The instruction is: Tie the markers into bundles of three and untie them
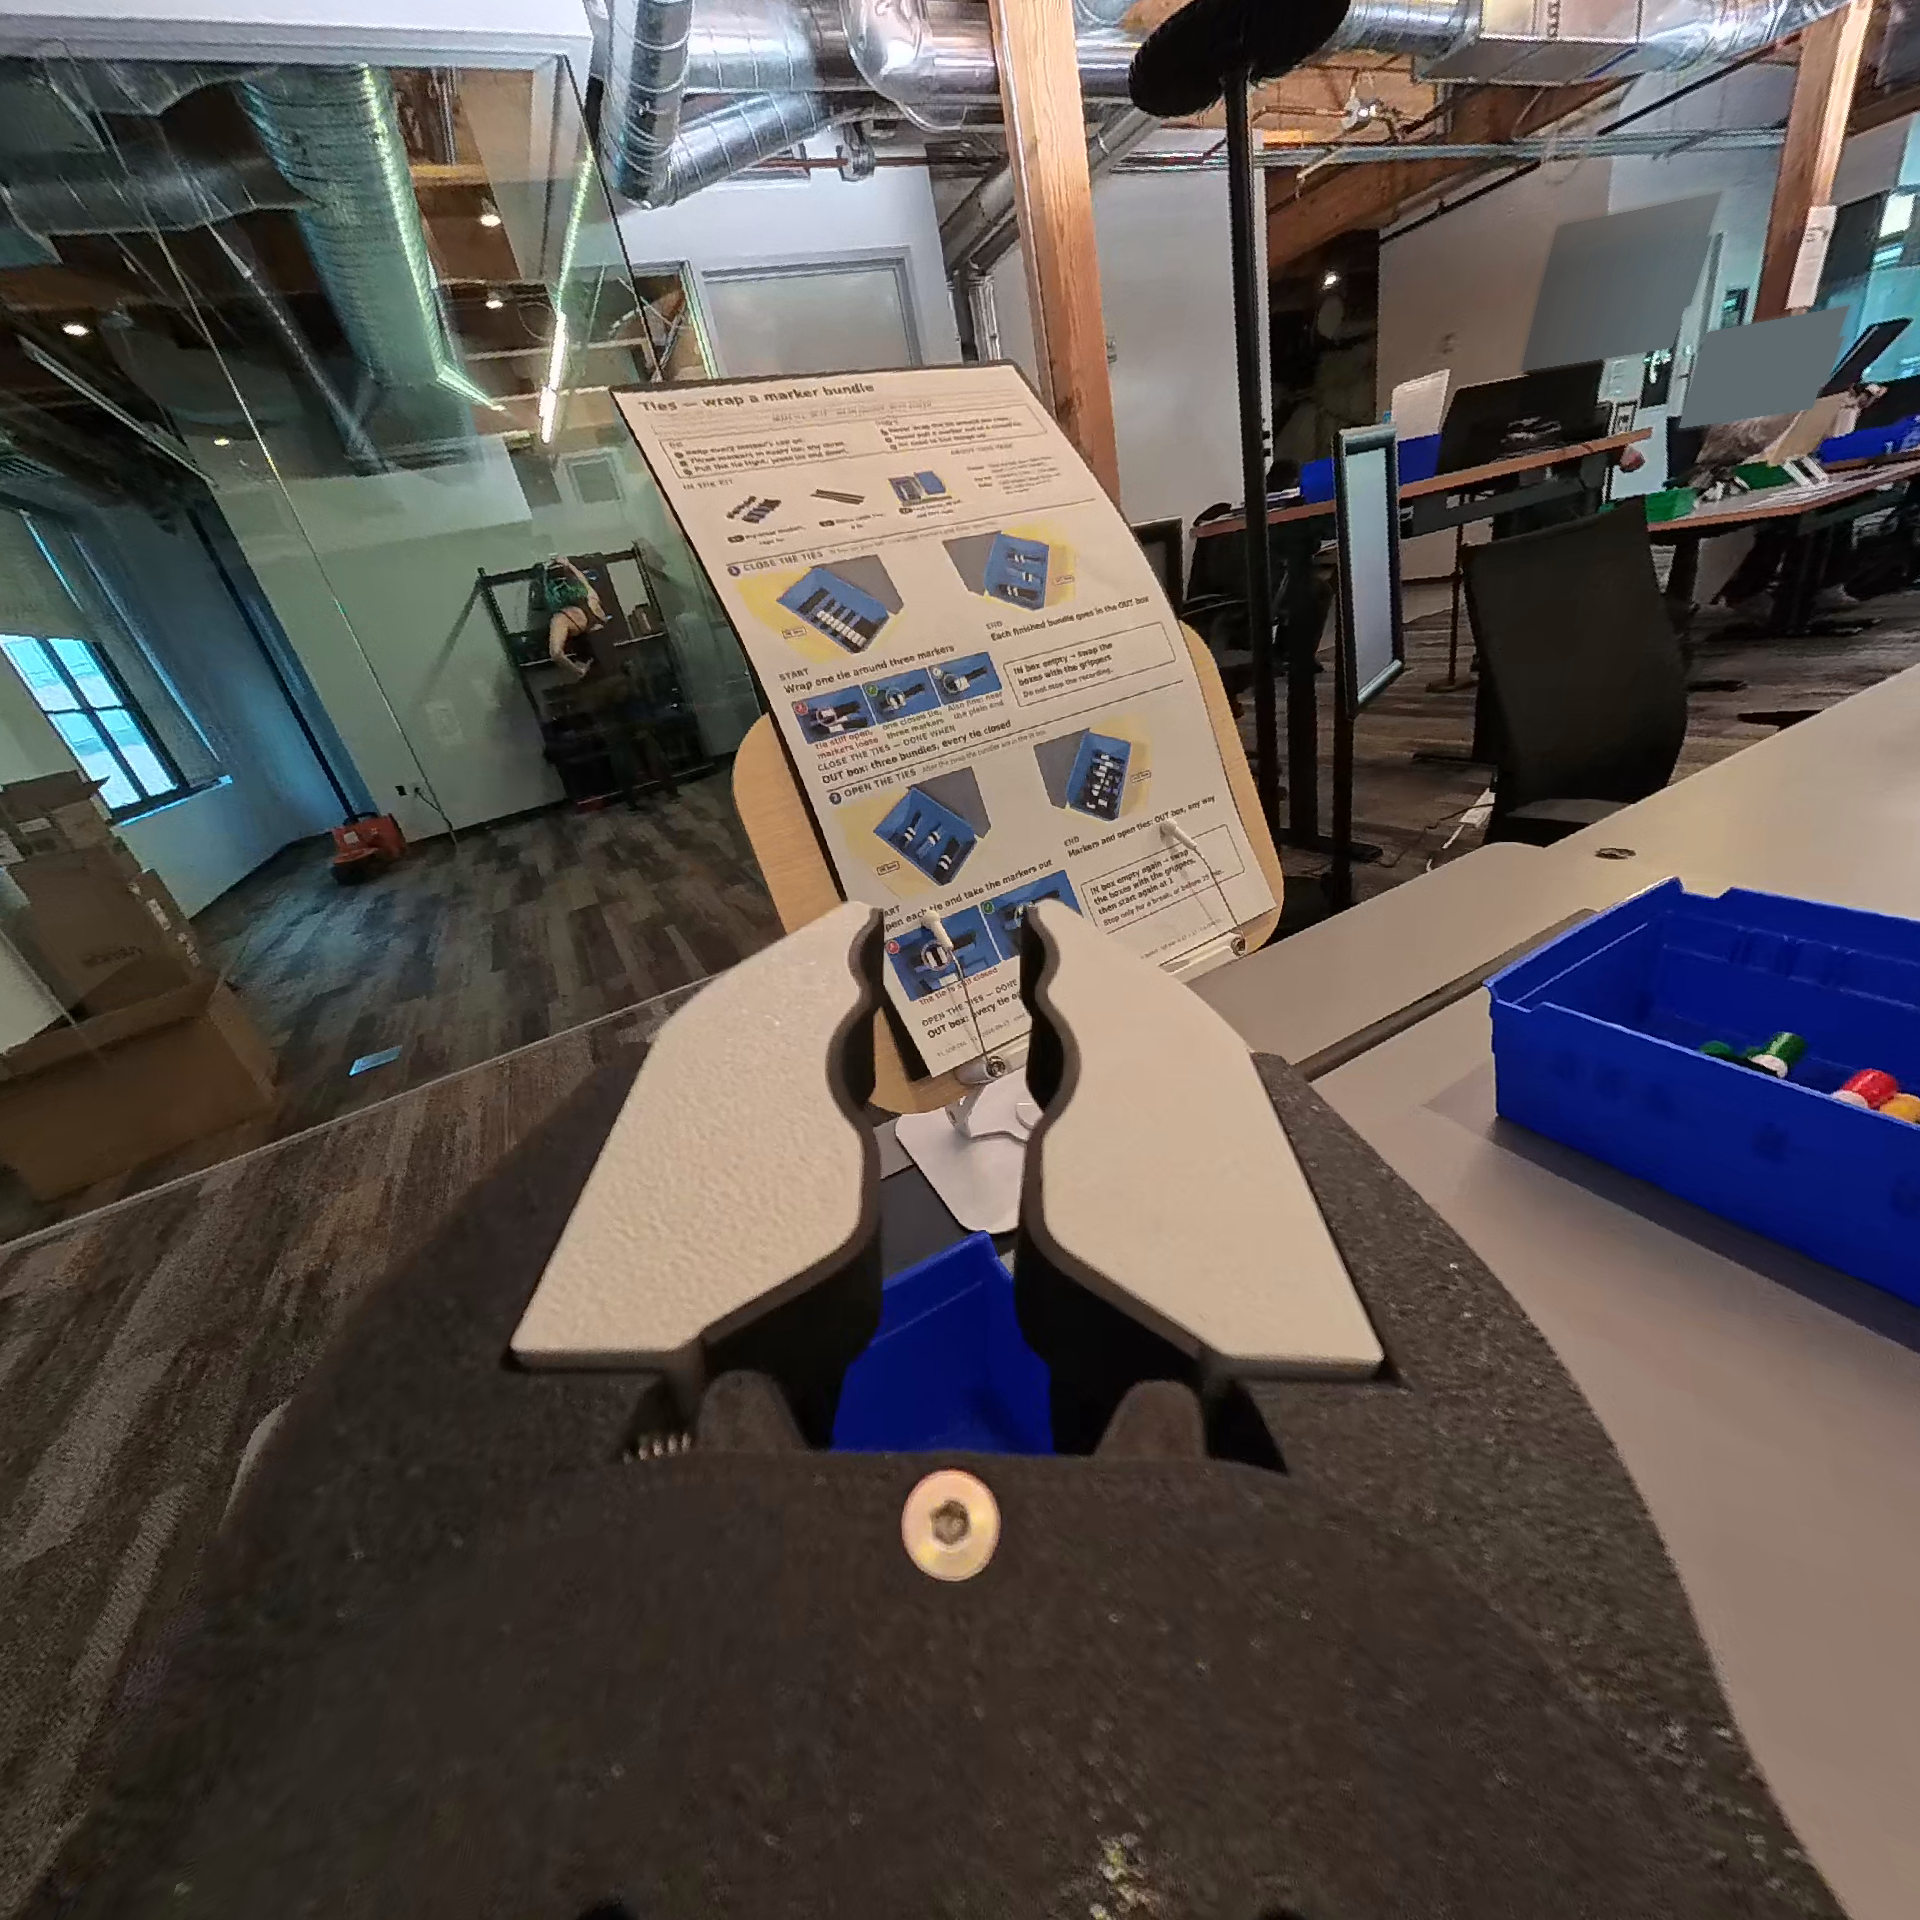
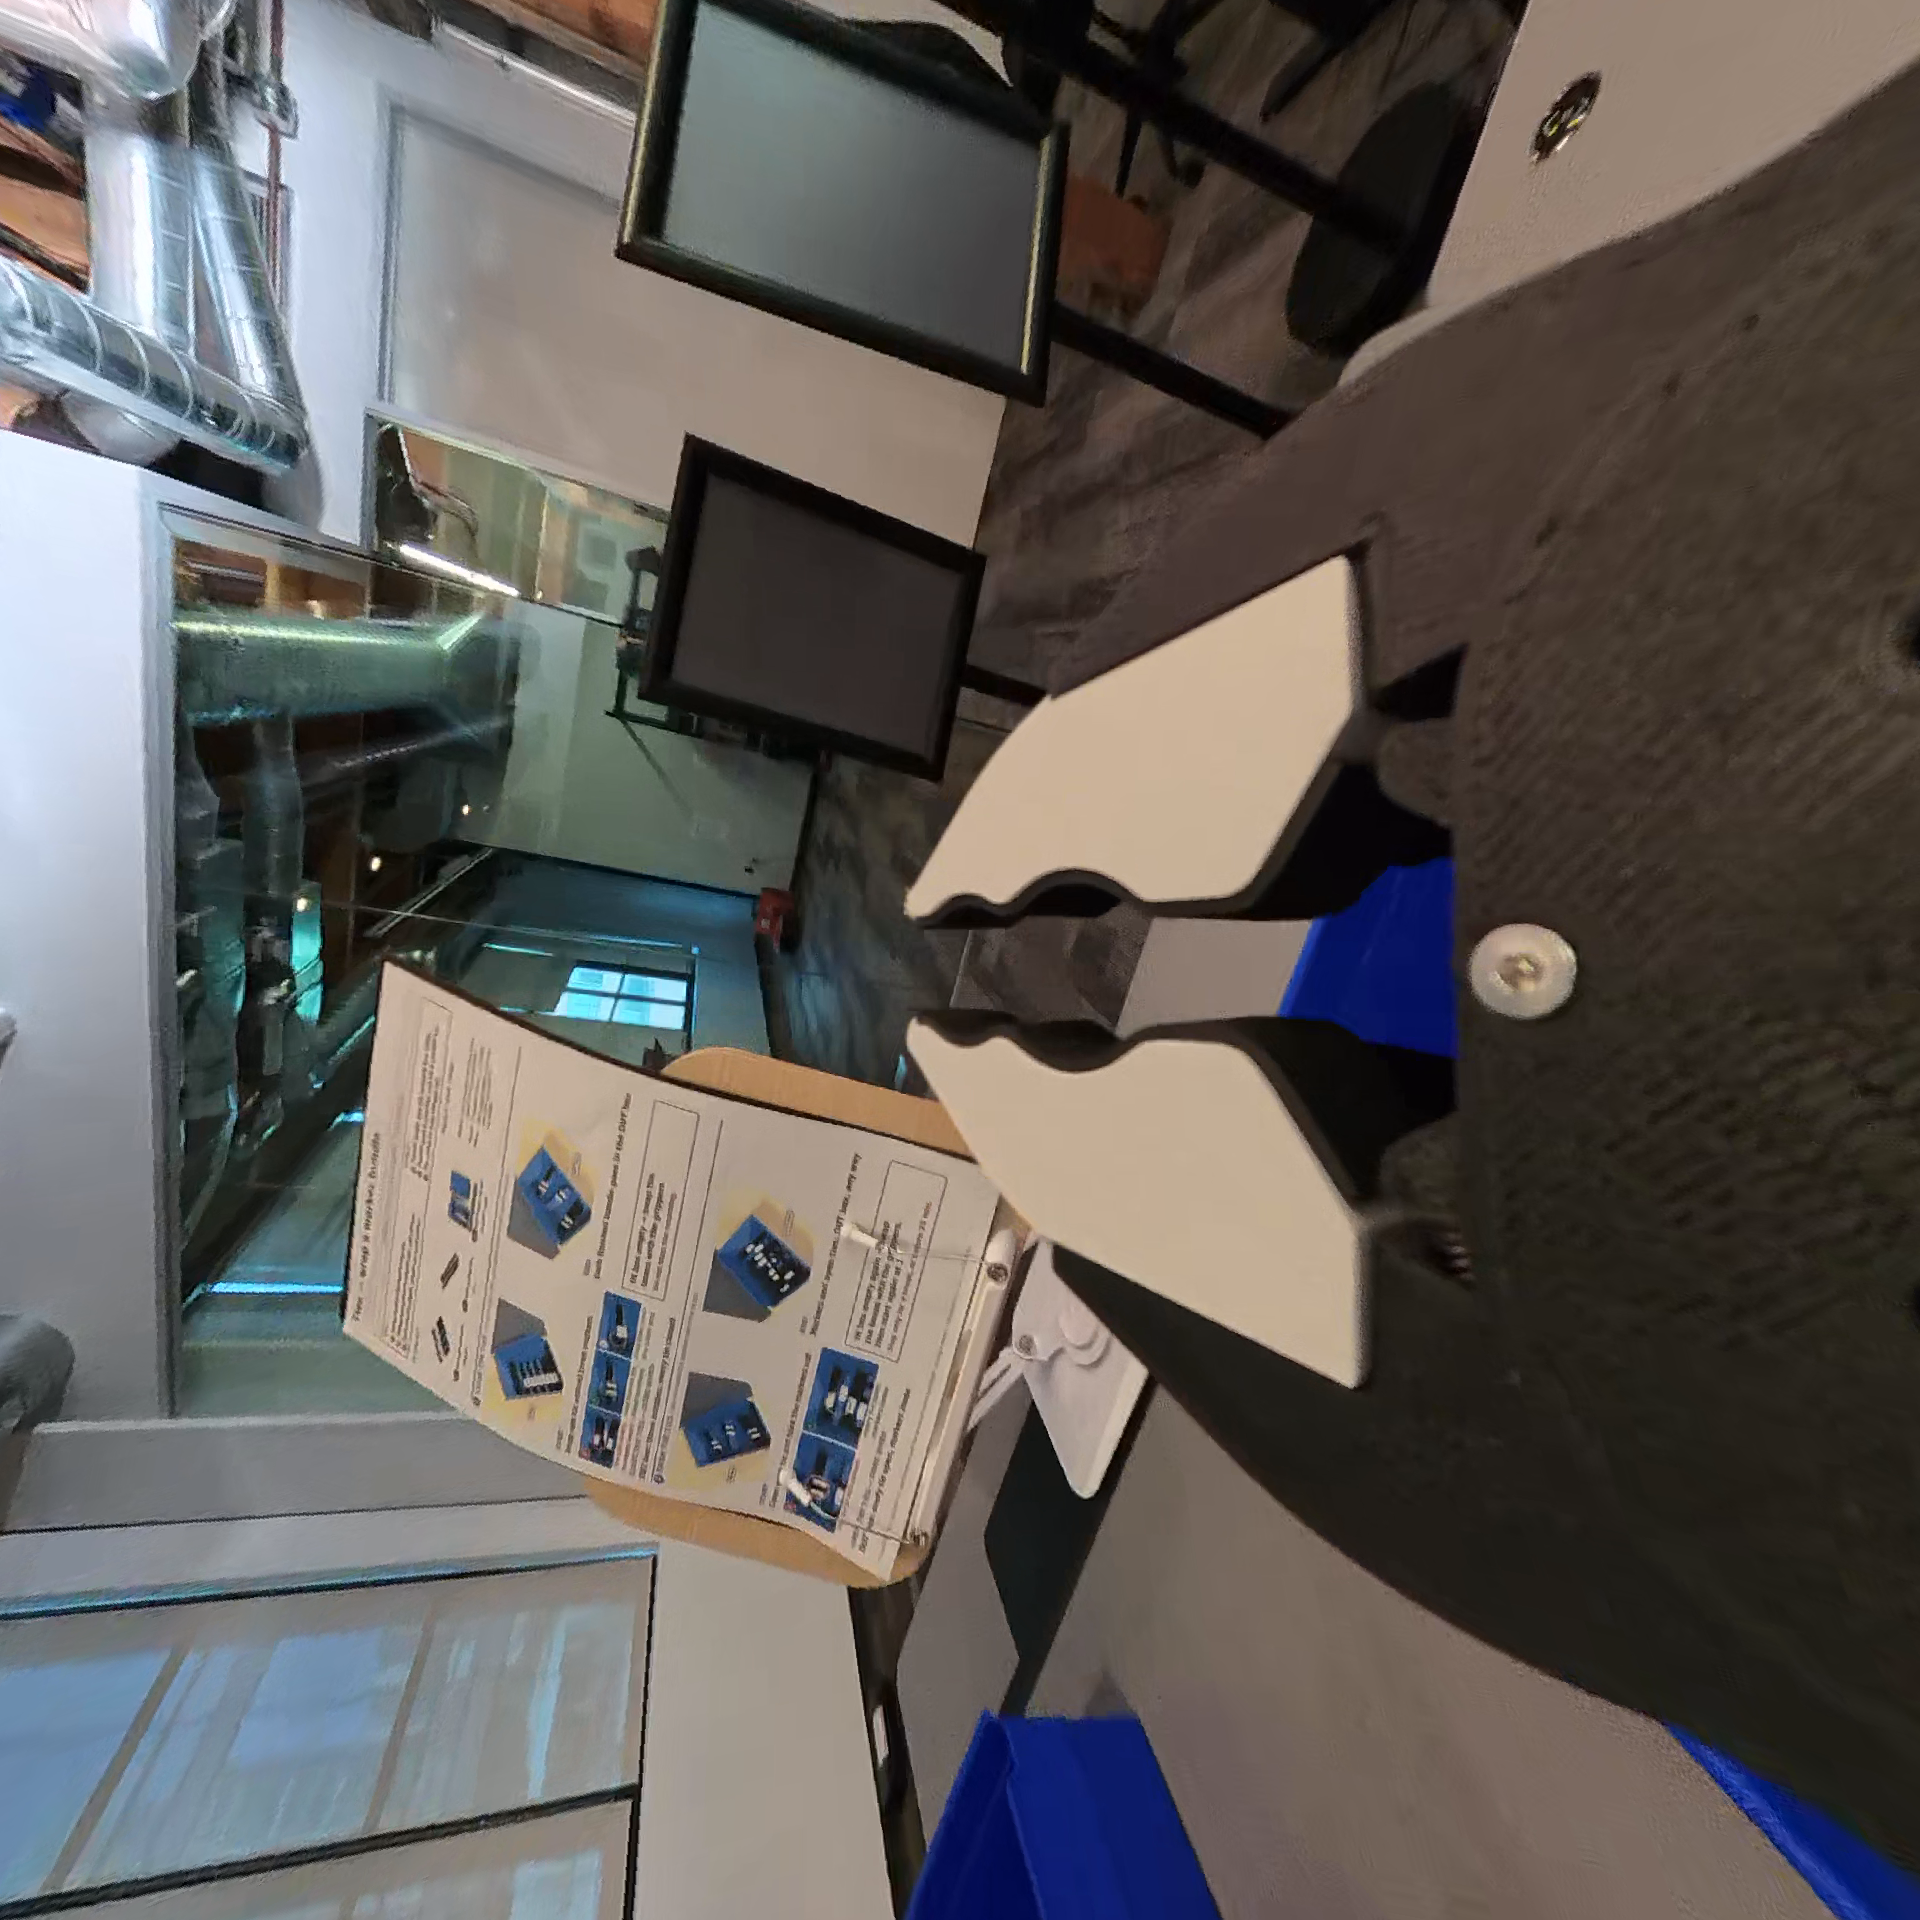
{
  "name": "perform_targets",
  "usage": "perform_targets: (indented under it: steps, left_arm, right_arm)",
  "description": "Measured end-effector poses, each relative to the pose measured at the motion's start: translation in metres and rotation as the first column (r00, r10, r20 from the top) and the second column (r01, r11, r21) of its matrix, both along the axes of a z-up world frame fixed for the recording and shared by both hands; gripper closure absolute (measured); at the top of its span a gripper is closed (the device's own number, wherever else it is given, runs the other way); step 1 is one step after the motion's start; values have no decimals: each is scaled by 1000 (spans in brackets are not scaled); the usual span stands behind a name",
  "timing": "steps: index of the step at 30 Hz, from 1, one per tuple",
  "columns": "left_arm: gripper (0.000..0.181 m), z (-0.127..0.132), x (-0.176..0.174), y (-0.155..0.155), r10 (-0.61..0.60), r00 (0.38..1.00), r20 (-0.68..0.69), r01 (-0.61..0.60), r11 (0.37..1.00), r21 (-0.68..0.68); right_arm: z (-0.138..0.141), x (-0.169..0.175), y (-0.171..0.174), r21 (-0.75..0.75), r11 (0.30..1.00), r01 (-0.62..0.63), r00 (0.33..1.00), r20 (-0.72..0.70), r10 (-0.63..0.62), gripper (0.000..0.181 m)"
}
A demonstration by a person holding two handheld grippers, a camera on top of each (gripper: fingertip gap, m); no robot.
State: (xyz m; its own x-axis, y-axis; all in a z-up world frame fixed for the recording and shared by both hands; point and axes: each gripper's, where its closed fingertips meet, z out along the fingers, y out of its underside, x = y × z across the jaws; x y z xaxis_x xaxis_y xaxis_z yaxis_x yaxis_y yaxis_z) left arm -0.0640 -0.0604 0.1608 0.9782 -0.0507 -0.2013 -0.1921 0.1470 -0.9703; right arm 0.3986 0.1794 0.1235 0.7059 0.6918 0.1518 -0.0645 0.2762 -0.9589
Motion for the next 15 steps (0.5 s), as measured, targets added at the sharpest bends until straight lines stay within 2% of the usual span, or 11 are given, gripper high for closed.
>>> perform_targets:
  steps: [2,9,15]
  left_arm:
    - [157,1,-1,-1,8,1000,-1,-8,1000,1]
    - [157,-2,-8,-1,23,1000,10,-23,1000,-10]
    - [157,-3,-15,-4,55,998,12,-54,998,-24]
  right_arm:
    - [-3,2,3,0,1000,26,999,20,-26,180]
    - [6,19,1,3,998,62,997,-50,-62,180]
    - [3,35,6,-31,990,141,989,-31,-142,180]
